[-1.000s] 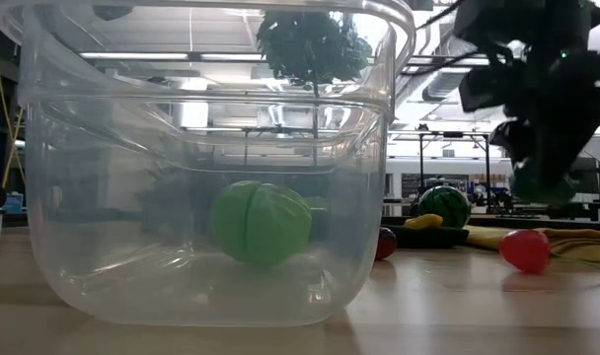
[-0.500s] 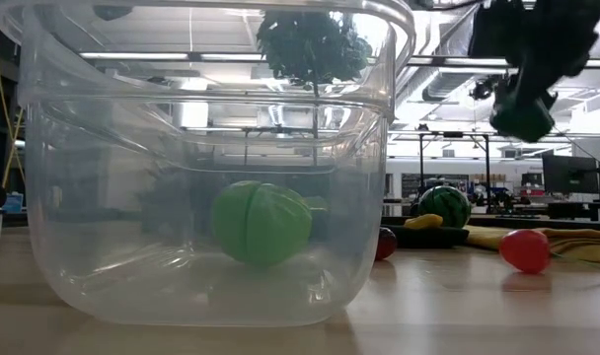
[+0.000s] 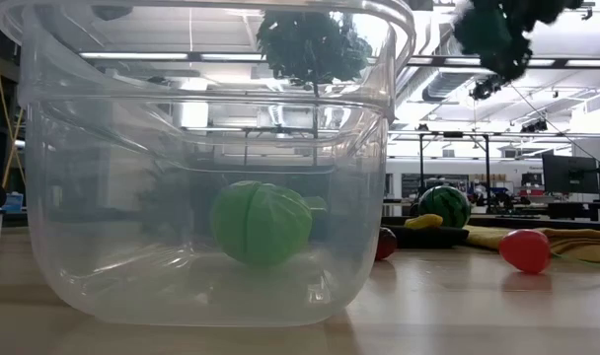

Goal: Pick and placing Produce into tupperware
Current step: Put the bell pepper into the bin

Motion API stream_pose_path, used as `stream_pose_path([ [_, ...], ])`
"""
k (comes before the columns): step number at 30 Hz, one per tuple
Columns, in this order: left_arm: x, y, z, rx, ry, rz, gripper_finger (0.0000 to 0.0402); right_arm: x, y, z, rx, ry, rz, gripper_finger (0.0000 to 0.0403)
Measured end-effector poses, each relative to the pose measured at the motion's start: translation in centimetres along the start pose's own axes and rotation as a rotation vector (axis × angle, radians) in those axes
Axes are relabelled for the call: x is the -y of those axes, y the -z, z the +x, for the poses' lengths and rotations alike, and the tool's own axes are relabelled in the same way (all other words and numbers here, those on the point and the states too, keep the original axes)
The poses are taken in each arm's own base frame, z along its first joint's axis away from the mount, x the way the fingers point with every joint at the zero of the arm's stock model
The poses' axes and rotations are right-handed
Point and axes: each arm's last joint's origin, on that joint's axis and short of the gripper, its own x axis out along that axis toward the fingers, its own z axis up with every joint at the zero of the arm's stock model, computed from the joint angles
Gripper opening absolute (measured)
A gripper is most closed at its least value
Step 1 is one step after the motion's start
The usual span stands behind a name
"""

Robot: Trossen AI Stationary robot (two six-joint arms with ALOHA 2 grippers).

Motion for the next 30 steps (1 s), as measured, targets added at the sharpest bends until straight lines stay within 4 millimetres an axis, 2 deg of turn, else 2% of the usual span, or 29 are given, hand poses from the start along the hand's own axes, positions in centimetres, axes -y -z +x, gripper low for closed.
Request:
stream_pose_path([
  [17, 0.0, 0.0, 0.0, -0.013, 0.014, -0.004, 0.0001, -1.6, -3.4, -2.7, 0.405, -0.192, -0.031, 0.0213],
  [24, 0.0, 0.0, 0.0, -0.014, 0.015, -0.003, 0.0001, -1.7, -4.8, -4.9, 0.590, -0.263, -0.068, 0.0213],
  [30, 0.1, 0.1, 0.0, -0.019, 0.019, -0.003, 0.0001, -2.7, -6.9, -7.5, 0.635, -0.221, -0.162, 0.0213],
])
